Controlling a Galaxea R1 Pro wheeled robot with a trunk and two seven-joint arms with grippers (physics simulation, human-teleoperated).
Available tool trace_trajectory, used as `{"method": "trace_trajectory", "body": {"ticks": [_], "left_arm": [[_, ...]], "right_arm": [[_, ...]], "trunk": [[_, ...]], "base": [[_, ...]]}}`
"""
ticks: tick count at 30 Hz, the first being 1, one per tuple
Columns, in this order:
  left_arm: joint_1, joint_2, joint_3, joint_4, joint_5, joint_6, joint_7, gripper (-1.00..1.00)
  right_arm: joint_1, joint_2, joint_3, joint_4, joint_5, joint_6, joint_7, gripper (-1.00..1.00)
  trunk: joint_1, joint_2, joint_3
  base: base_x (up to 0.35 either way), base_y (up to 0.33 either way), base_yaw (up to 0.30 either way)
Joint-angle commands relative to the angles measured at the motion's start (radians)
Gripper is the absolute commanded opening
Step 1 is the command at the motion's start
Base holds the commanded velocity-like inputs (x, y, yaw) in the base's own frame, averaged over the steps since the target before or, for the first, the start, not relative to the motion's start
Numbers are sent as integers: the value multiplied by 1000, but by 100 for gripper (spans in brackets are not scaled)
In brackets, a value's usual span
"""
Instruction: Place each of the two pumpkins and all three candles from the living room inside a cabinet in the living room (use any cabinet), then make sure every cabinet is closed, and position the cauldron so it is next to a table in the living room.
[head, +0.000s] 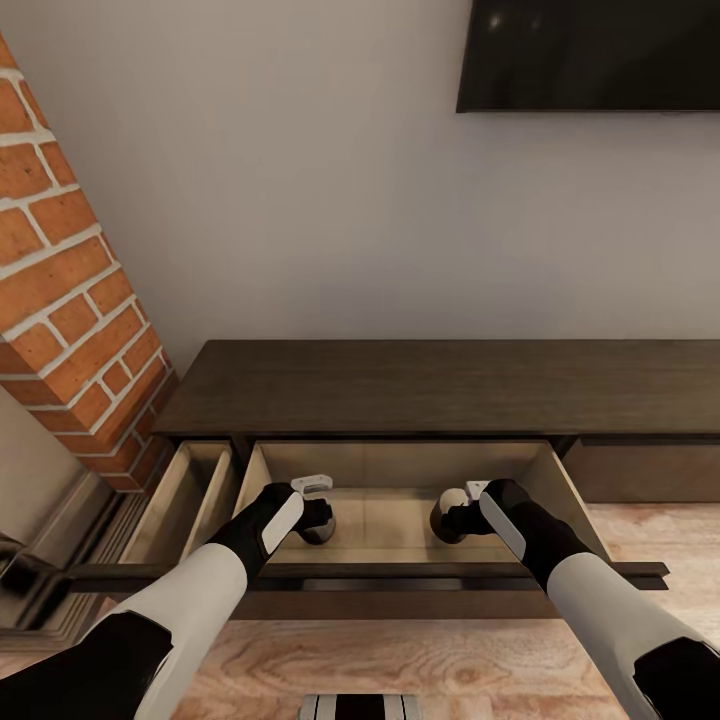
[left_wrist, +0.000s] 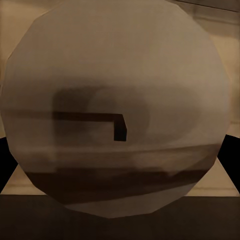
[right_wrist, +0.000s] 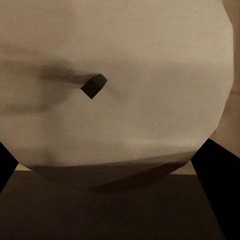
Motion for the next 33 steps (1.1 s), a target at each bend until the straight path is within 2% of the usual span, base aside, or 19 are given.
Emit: {"method": "trace_trajectory", "body": {"ticks": [1,8,9,33], "left_arm": [[0,1,-7,-2,11,2,9,-100],[0,1,-7,-2,11,2,9,-100],[0,1,-7,-2,11,2,9,-100],[0,0,-7,-2,11,3,9,-100]], "right_arm": [[-1,-1,7,-2,-11,2,-9,-100],[0,-1,7,-2,-11,3,-9,-100],[0,-1,7,-2,-11,2,-9,100],[0,-1,7,-2,-11,3,-9,100]], "trunk": [[0,0,-1],[0,0,-1],[0,0,-1],[0,0,-1]], "base": [[0,0,0],[0,0,0],[0,0,0],[0,0,0]]}}
